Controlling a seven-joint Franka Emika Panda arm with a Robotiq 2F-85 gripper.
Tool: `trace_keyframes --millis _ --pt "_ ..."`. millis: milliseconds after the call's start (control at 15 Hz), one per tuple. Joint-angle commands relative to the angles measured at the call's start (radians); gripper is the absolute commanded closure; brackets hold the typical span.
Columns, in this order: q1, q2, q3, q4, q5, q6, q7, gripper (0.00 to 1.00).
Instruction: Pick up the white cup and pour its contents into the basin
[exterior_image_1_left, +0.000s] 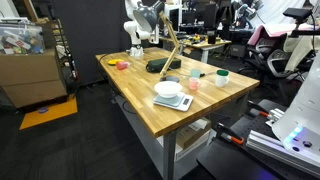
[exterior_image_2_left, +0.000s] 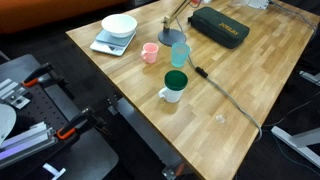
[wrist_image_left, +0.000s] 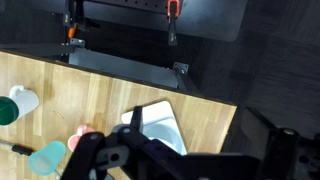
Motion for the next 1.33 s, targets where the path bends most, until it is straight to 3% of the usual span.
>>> trace_keyframes --millis 0,467,667,1000,1067,1267 --pt "0.002 0.001 -0.002 0.002 -0.001 -0.001 0.001 0.0" --pt "-0.069 0.021 -0.065 0.012 0.03 0.061 0.056 0.0" --pt "-0.149 0.005 -0.116 0.011 0.019 0.082 0.121 0.0" --pt "-0.289 -0.04 -0.121 -0.006 -0.016 0.069 0.291 0.0" --pt "-0.259 -0.019 -0.141 0.003 -0.006 0.07 0.218 0.0" --pt "-0.262 -0.021 -0.139 0.003 -0.006 0.07 0.224 0.0"
